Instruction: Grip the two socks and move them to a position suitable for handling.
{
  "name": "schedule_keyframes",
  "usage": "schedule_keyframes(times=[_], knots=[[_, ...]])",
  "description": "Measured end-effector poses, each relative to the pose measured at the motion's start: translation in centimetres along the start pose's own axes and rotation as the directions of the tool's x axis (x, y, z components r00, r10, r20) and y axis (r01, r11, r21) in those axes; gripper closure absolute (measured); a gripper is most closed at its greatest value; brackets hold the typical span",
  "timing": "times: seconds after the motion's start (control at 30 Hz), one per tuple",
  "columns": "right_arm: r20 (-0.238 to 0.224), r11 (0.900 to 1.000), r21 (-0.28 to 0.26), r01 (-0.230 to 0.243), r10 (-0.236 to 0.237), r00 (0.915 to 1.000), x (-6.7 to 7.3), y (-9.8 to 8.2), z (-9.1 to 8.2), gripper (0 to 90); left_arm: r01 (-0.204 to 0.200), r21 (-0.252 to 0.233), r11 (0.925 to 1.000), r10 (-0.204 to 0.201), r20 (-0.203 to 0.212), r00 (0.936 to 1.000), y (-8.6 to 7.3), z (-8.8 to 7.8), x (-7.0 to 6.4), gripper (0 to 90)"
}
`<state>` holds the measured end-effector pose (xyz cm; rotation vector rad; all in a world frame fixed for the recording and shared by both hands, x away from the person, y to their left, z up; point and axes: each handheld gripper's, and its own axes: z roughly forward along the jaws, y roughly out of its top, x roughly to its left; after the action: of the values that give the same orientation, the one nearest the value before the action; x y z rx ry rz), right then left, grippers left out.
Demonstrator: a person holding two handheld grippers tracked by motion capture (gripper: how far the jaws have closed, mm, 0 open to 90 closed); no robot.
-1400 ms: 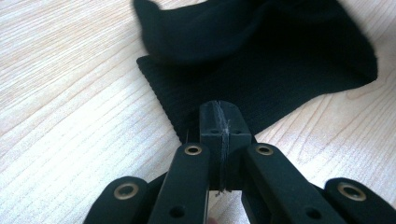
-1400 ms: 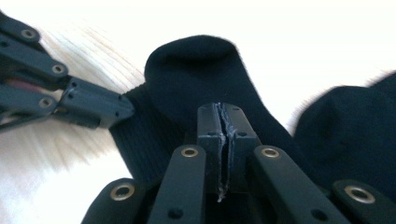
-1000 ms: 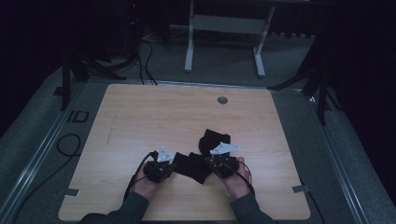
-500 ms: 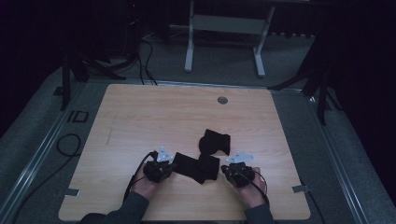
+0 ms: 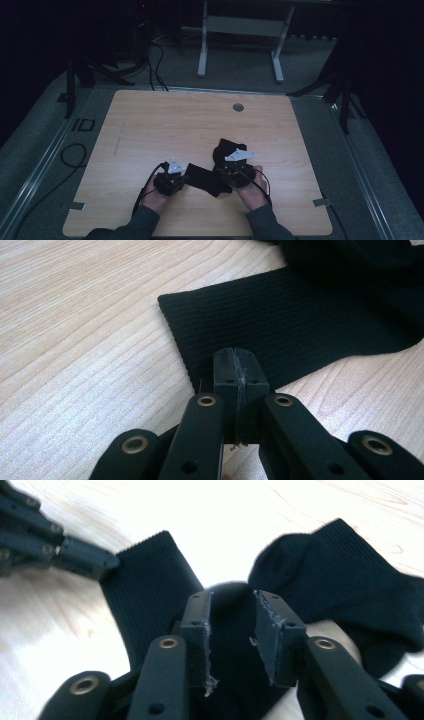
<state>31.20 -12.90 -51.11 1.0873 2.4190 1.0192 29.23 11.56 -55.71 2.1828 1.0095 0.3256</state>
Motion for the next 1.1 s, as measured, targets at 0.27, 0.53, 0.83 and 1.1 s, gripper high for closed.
schedule_keyframes(times=[0.27, 0.53, 0.83, 1.1], knots=[[0.014, 0.998, 0.054, -0.026, 0.025, 0.9996, 1.2, 2.2, 2.7, 48.9, 0.0, -0.002, 1.0, 0.0, -0.003, 1.0, 0.0, 0.0, 0.0, 90.0], [0.08, 0.984, 0.178, -0.012, -0.003, 0.9968, 1.6, 2.2, 4.7, 53.0, 0.005, -0.004, 1.0, -0.005, 0.0, 1.0, 0.0, 0.0, 0.0, 90.0], [0.041, 0.995, 0.066, -0.076, 0.074, 0.9965, 0.2, 0.6, 1.3, 86.0, 0.007, 0.001, 1.0, -0.007, 0.007, 0.9999, 0.0, -0.1, 0.1, 90.0], [0.065, 0.989, 0.015, -0.15, 0.148, 0.9868, -2.3, -2.0, -1.9, 87.1, 0.02, 0.022, 0.9996, -0.02, -0.003, 0.9998, -0.1, -0.6, 1.0, 88.5]])
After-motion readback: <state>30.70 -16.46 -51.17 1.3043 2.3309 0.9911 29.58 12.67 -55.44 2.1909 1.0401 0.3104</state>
